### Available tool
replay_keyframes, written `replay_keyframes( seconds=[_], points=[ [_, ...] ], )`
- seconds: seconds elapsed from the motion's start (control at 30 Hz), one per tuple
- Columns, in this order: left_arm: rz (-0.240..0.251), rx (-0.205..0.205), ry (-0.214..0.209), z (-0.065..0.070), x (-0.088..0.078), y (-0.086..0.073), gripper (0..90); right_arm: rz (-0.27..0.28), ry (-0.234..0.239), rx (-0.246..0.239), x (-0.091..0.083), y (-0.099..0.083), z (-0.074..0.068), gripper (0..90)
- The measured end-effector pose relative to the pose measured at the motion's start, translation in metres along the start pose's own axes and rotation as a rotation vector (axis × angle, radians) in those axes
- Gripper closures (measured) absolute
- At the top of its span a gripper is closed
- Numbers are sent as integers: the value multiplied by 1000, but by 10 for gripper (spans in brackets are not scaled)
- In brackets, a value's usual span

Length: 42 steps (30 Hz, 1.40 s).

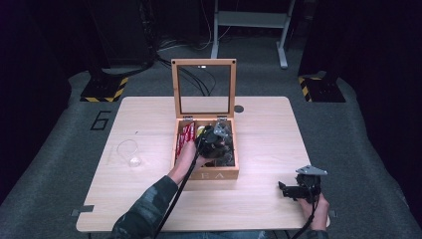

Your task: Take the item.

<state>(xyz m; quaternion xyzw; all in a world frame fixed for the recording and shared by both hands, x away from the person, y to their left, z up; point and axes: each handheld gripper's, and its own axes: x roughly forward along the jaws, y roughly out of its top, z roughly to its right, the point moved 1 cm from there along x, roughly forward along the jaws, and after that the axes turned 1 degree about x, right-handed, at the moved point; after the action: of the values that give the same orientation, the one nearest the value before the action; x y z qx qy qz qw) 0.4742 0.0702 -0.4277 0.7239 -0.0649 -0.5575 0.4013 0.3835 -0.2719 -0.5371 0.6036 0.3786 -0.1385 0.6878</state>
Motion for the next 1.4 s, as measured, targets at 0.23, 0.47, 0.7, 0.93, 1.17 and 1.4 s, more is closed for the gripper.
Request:
replay_keyframes(
  seconds=[0.23, 0.47, 0.7, 0.93, 1.17, 1.4],
  points=[
    [15, 8, 12, -2, -10, 1, 759, 0, 0, 0, 0, 0, 0, 5],
    [53, 2, 29, -5, -26, 1, 760, -4, -3, -6, 0, 0, 0, 5],
    [69, -2, 47, -9, -38, -2, 760, -7, -1, -7, 0, 0, 0, 5],
    [88, -13, 66, -14, -53, -7, 760, -3, 0, -1, 0, 0, 0, 5],
    [101, -26, 92, -21, -68, -15, 761, -1, 0, 0, 0, 0, 0, 5],
    [114, -49, 110, -28, -81, -22, 761, -3, 1, 0, 0, 0, 0, 5]
  ],
)
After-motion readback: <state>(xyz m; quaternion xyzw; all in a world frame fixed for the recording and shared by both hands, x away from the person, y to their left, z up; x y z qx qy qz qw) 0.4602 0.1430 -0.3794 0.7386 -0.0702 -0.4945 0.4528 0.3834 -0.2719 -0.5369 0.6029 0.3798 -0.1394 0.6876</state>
